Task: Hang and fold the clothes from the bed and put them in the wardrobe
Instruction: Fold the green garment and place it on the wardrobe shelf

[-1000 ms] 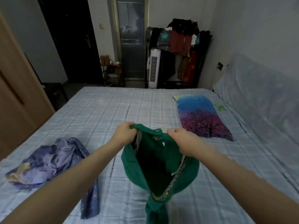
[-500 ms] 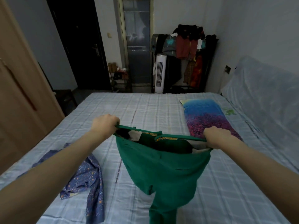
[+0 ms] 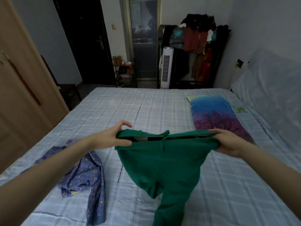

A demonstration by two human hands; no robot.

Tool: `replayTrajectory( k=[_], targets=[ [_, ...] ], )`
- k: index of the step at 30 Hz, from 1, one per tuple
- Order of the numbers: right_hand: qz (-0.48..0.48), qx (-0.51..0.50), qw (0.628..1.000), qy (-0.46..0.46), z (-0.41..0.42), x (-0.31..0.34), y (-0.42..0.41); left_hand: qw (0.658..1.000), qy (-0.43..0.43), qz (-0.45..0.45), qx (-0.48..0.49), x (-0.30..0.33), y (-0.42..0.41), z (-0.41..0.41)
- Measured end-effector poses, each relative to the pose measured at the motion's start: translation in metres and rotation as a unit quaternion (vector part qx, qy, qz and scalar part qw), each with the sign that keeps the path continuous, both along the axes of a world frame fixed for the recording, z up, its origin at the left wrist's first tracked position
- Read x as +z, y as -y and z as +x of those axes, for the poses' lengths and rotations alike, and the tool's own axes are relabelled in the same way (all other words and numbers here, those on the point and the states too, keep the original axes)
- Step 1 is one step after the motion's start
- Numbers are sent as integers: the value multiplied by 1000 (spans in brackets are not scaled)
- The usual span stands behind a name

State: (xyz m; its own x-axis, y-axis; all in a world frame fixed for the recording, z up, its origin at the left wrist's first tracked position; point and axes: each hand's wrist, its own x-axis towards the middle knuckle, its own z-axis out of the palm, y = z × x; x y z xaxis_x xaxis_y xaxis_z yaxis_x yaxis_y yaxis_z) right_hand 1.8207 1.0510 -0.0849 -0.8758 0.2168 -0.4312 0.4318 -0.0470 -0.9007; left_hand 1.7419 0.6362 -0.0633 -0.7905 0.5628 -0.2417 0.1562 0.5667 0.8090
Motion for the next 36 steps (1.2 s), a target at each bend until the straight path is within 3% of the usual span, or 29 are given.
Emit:
replayTrajectory(
  k=[2,4,5,8,11,12,14,16,18,19,20,21,23,25,27,28,32,34,36],
  targets=[
    [154,69,986,8,12,-11,3,989,-41,-100,-105,-14,6,0],
    [331,157,931,4,19,-23,5,959,-133,-207,-138,-30,8,-10],
    [368,187,911,0,20,-29,7,948,-169,-235,-135,-36,8,-14],
    [369,199,908,4,13,-40,4,957,-160,-224,-89,-48,10,-23],
    [239,234,941,59,10,-34,-6,989,-4,-146,-23,-43,9,-20],
    [187,250,947,79,10,-31,-10,990,6,-141,4,-42,9,-19],
    [144,277,944,109,11,-25,-11,979,-60,-193,39,-42,11,-23],
    [270,303,910,88,6,-23,-10,961,-122,-243,55,-43,12,-27],
    [451,291,843,28,-1,-21,-9,954,-153,-252,52,-40,11,-32],
    [481,257,838,-4,-3,-21,-7,953,-156,-256,44,-37,11,-32],
    [450,231,862,-27,-4,-22,-6,956,-146,-252,45,-34,9,-31],
    [363,195,911,-38,-3,-22,-5,964,-112,-234,62,-35,9,-30],
    [125,147,981,-1,4,-16,0,981,0,-154,114,-40,12,-21],
    [-23,127,990,50,10,-13,4,979,88,-64,171,-46,15,-9],
    [-89,115,985,93,15,-16,5,976,100,-59,184,-49,14,4],
    [-111,107,982,106,16,-19,8,982,82,-90,145,-49,13,9],
    [-83,98,988,81,21,-31,22,978,-40,-196,-51,-55,13,20],
    [-1,131,990,57,26,-33,26,963,-108,-233,-82,-64,23,17],
    [138,227,964,28,32,-34,27,952,-146,-249,-98,-72,31,16]
  ],
)
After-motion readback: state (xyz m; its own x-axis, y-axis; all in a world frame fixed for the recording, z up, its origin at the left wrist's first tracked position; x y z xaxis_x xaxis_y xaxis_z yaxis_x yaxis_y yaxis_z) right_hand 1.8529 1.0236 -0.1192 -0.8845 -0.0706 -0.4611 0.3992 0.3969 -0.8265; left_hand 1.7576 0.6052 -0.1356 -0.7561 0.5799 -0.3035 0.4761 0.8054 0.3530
